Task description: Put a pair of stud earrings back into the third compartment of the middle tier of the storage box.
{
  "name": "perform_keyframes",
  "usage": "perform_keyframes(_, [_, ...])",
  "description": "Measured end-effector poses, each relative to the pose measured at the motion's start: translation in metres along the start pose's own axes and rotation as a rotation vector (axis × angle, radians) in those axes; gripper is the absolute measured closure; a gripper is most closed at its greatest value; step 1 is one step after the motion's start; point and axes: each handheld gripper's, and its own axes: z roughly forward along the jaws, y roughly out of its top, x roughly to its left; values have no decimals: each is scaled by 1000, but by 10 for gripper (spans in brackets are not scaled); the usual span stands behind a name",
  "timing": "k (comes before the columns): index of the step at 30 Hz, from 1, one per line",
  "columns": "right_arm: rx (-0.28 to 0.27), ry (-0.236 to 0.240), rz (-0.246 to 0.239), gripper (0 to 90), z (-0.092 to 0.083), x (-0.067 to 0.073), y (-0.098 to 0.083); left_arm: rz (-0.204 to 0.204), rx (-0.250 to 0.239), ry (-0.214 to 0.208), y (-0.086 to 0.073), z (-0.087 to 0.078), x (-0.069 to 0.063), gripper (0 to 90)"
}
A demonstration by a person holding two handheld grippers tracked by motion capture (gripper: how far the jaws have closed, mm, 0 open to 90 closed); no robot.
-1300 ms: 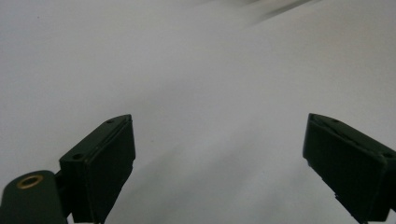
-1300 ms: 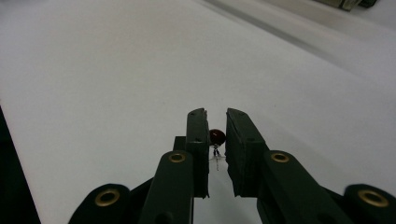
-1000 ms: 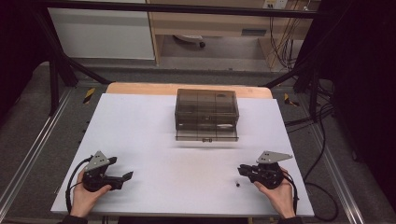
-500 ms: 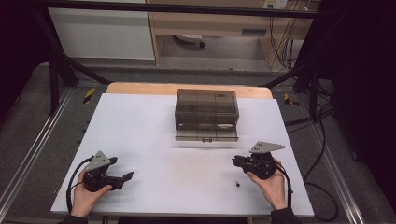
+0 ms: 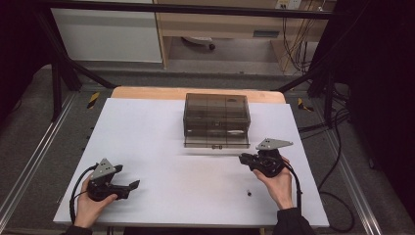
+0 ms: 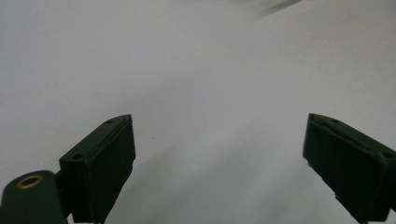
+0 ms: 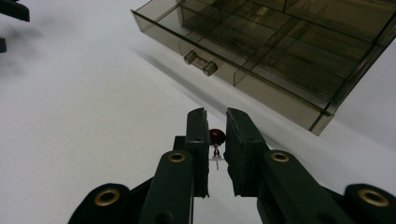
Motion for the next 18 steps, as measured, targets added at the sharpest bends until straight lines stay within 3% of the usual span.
perform_keyframes(18, [13, -52, 19, 798, 26, -15, 29, 0, -2, -1, 0, 0, 0, 88])
